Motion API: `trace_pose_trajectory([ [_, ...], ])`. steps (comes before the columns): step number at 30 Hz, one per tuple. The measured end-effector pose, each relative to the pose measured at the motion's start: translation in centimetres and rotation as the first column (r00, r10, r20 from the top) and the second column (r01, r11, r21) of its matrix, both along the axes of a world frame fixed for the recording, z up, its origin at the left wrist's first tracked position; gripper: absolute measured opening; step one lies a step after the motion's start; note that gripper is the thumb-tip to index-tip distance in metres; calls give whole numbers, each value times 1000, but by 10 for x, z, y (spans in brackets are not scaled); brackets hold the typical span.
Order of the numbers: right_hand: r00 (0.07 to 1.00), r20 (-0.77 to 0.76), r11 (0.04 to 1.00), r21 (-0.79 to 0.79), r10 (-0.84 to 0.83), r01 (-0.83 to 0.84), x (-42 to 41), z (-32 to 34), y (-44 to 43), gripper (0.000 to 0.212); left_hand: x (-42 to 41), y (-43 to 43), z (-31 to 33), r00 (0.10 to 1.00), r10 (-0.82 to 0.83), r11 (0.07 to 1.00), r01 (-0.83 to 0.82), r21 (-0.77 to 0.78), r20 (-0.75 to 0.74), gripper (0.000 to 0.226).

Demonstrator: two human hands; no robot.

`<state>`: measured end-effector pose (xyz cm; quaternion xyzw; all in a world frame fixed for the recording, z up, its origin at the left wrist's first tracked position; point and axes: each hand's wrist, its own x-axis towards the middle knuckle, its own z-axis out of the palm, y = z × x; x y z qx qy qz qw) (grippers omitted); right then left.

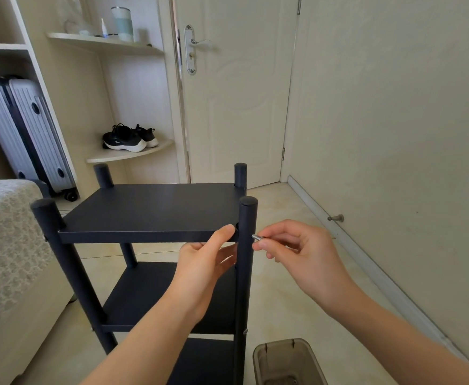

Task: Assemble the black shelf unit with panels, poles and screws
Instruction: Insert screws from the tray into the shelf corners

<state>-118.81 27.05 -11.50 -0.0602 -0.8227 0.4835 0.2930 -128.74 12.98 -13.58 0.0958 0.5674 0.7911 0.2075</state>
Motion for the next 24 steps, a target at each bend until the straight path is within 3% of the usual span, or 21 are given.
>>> trace_pose_trajectory([
  [3, 1000, -7, 1000, 22, 2, -2, 1, 0, -1, 11, 1, 1, 1, 1000, -5, 1000, 5, -2, -15, 64],
  [10, 997, -61, 994, 104, -39, 45, 3, 0, -6, 15, -1, 1, -2, 1000, 21, 1000, -21, -3, 0, 70],
  [13, 998, -52, 996, 79, -27, 31, 2, 0, -5, 15, -2, 2, -3, 1000, 30, 1000, -30, -5, 6, 77],
  [24, 999, -47, 1000, 2, -9, 10, -2, -2, -4, 14, -2, 4, -2, 1000, 9, 1000, -8, 9, -26, 69],
])
